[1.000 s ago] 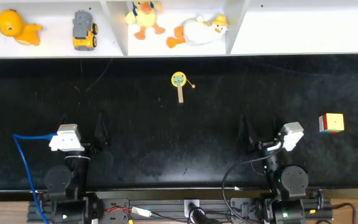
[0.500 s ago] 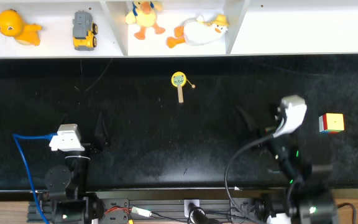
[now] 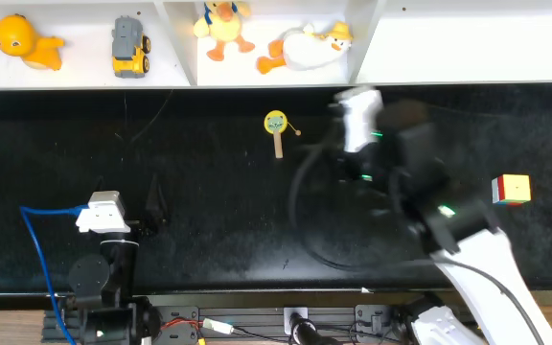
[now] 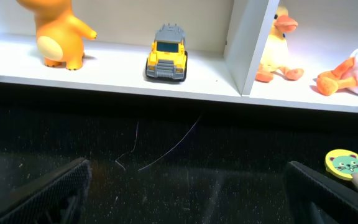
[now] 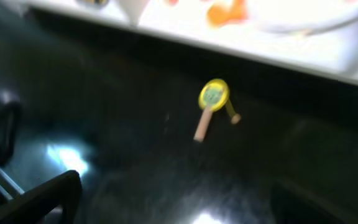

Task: Store Toys

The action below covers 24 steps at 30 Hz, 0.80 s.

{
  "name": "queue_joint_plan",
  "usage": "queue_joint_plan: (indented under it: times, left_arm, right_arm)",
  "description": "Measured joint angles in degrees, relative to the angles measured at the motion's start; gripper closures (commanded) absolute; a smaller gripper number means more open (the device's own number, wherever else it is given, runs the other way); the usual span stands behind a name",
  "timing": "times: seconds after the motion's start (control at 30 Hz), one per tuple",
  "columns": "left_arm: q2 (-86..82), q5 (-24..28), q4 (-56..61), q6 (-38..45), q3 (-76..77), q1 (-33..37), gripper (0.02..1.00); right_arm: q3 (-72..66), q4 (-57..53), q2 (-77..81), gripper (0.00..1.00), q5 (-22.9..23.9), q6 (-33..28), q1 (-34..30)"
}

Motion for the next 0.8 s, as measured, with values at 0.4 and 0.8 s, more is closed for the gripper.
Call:
queue_joint_plan:
  times: [0.4,0.8]
  left_arm:
    - [0.02,0.0,0.0,0.0,0.0,0.0,0.02]
    - [0.02,0.0,0.0,0.0,0.0,0.0,0.023]
  right_arm:
    - [4.66,-2.47,20.55,0.005,6.75,7.76,10.4]
    - [7.15,2.27,34.58,0.001,7.06,15.43,10.08]
